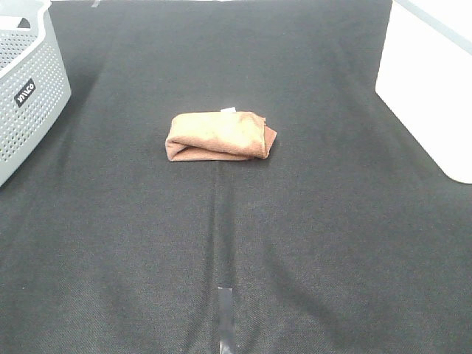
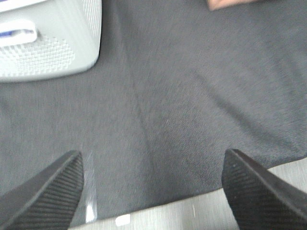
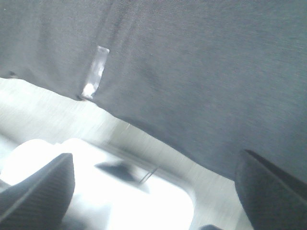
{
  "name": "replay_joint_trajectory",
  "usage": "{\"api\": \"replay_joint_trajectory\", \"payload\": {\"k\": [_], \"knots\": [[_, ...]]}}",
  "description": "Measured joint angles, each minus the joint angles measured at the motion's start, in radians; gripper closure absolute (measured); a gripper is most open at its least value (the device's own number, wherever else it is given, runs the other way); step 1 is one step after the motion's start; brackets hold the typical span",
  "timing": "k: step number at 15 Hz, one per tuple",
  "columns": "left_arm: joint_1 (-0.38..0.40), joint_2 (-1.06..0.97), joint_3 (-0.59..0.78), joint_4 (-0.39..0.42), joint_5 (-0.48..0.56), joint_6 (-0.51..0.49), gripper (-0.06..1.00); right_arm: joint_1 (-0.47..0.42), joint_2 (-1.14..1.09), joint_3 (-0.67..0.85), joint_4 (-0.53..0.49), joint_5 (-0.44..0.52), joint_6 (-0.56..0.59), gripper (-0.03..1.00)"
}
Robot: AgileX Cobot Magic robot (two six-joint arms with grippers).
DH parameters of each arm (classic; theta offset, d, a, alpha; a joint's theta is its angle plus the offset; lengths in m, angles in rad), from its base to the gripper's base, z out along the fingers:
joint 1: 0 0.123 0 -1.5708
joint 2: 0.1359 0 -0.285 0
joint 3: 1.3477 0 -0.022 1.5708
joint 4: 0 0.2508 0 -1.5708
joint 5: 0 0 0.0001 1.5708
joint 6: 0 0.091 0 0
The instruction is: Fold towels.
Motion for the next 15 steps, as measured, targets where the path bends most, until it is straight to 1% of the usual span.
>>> {"api": "replay_joint_trajectory", "payload": {"k": [3, 5, 6, 7, 10, 12, 15], "knots": [[0.0, -0.224, 0.107, -0.044, -0.01, 0.056, 0.19, 0.0, -0.28, 0.114, -0.053, -0.076, -0.006, 0.12], [0.0, -0.308, 0.193, -0.077, -0.066, 0.114, 0.19, 0.0, -0.423, 0.166, -0.056, -0.139, -0.033, 0.12], [0.0, -0.319, 0.24, -0.084, -0.094, 0.145, 0.19, 0.0, -0.466, 0.175, -0.056, -0.15, -0.037, 0.12], [0.0, -0.32, 0.277, -0.09, -0.132, 0.175, 0.19, 0.0, -0.496, 0.176, -0.056, -0.155, -0.054, 0.12], [0.0, -0.32, 0.282, -0.101, -0.148, 0.186, 0.19, 0.0, -0.498, 0.191, -0.062, -0.141, -0.087, 0.12], [0.0, -0.32, 0.283, -0.121, -0.152, 0.197, 0.19, 0.0, -0.498, 0.194, -0.067, -0.126, -0.095, 0.12], [0.0, -0.32, 0.283, -0.125, -0.153, 0.205, 0.19, 0.0, -0.498, 0.194, -0.067, -0.126, -0.096, 0.12]]}}
